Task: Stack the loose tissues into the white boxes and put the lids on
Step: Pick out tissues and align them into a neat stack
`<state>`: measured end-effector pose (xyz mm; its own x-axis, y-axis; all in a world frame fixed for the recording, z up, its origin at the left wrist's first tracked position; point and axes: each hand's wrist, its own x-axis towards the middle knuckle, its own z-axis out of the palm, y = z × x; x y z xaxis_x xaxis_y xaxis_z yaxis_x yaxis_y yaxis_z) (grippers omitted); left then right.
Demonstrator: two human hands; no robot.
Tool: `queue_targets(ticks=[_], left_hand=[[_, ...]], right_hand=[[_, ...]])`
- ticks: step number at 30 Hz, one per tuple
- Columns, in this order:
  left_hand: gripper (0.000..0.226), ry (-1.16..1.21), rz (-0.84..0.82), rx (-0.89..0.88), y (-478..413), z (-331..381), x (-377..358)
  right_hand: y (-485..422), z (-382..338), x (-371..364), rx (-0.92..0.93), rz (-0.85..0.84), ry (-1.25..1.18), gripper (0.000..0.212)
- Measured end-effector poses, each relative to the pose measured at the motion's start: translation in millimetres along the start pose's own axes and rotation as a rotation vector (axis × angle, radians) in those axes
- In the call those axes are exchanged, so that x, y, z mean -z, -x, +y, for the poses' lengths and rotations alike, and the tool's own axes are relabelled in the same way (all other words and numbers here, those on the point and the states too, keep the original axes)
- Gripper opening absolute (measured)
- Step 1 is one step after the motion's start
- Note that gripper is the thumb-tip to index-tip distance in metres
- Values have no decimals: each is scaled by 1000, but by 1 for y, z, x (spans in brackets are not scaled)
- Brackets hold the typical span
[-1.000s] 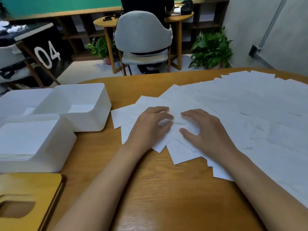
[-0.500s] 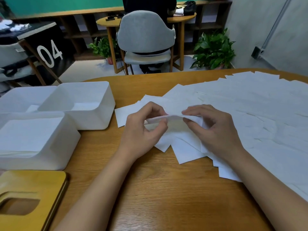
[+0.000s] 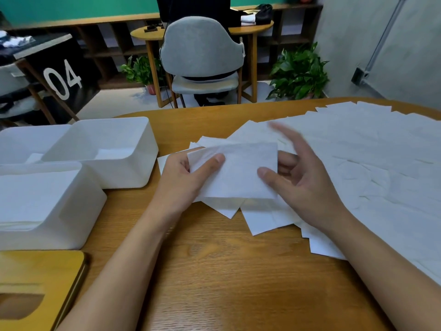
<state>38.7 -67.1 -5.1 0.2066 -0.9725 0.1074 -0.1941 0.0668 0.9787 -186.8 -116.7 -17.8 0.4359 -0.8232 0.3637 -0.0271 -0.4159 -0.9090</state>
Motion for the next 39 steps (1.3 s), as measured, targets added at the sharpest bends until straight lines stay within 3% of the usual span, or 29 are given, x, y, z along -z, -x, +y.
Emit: queue_targets(ticks=[2,3,6,7,9,12,16,20,25,33,39], left_hand=[[21,-13,7,12,0,-1,-1],[22,-18,0,10,0,-1,-3],[24,-37,-20,-42,0,-5,-7],[21,-81,2,-92,-2,-9,-7],[14,-312,112,-246,-9,-21,-3],[40,-662,190,-411,-24,-47,8],[50,-761,55,-312,-40,-61,10],[40,-838,21,-343,-50,-58,4],[18,-842,59,-443,-51,-51,5],[17,-656,73,-605,-28,-13,21],[18,-276,-91,-377,-17,3,6]], right_hand=[[0,-6,0,7,-86,-128,79],[1,-8,0,6,-108,-122,75],[-1,0,-1,-32,-44,27,35],[-3,5,1,-60,16,57,32],[-6,12,6,-117,160,84,34],[-9,19,17,-168,305,103,32],[-9,25,17,-205,342,108,33],[-10,26,18,-208,353,114,34],[-11,27,18,-198,373,135,36],[-9,18,14,-142,316,212,30],[-4,4,5,-121,68,37,45]])
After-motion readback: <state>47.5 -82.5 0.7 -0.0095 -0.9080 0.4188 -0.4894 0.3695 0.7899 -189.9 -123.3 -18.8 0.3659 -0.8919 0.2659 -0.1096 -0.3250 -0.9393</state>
